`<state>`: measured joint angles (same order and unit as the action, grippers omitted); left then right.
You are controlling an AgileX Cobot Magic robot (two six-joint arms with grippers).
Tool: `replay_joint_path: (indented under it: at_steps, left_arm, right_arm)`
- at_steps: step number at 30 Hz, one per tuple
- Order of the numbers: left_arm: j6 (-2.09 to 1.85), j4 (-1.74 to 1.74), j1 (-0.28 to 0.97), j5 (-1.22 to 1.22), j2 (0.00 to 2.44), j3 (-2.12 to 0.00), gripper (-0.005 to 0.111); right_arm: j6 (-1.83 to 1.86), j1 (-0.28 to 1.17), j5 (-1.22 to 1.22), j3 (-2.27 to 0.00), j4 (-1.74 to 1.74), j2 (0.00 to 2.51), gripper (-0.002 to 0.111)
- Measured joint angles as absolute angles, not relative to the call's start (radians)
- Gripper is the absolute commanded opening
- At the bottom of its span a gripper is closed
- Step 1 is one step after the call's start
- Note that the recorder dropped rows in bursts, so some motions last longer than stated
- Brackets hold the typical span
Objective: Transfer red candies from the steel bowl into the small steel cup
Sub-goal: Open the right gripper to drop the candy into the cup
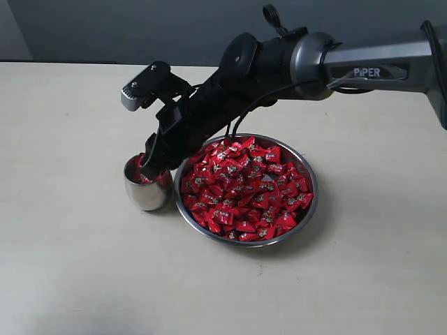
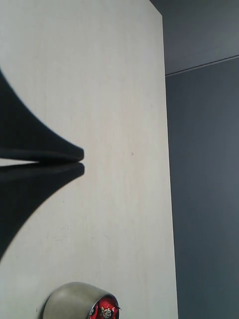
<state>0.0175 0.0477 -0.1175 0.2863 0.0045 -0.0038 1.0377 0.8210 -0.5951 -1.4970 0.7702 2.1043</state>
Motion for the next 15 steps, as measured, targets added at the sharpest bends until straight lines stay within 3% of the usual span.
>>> replay_joint_path:
  at_steps: [7,15]
  left_arm:
    - [0.017,0.048,-0.118,0.286,0.004,-0.004,0.0]
    - [0.017,0.048,-0.118,0.286,0.004,-0.004,0.0]
  right_arm:
    - [1.02,0.821,-0.595,-1.497,0.768,2.097,0.031]
    - [0.896,0.821,-0.612,-1.497,0.664,1.999,0.03]
